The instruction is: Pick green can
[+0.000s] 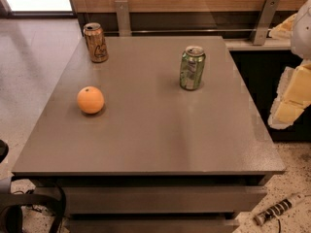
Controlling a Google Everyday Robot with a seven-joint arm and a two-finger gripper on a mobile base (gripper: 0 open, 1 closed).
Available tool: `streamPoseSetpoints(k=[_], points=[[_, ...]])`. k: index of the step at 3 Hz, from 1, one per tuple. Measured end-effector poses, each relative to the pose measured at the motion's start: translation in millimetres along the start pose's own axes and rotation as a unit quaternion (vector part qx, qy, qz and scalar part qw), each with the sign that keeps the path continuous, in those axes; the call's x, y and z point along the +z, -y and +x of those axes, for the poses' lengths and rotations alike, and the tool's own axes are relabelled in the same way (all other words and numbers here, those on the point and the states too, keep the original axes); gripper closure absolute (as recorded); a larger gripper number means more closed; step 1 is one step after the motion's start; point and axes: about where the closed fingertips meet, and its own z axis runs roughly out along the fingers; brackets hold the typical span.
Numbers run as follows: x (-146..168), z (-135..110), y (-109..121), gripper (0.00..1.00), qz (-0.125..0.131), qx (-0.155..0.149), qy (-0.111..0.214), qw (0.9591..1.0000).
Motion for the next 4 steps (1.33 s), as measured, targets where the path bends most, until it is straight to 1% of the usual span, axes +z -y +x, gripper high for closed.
streamPoseSetpoints(k=[1,2,3,4], points=[[0,0,0,0.00,0.000,0.000,0.000,1.0000],[15,-3,10,0.00,0.017,0.016,0.047,0.9986],[57,12,9,0.00,0.021,0.044,0.139,0.9891],[87,-1,27,0.00,0.046,0.057,0.238,0.9686]])
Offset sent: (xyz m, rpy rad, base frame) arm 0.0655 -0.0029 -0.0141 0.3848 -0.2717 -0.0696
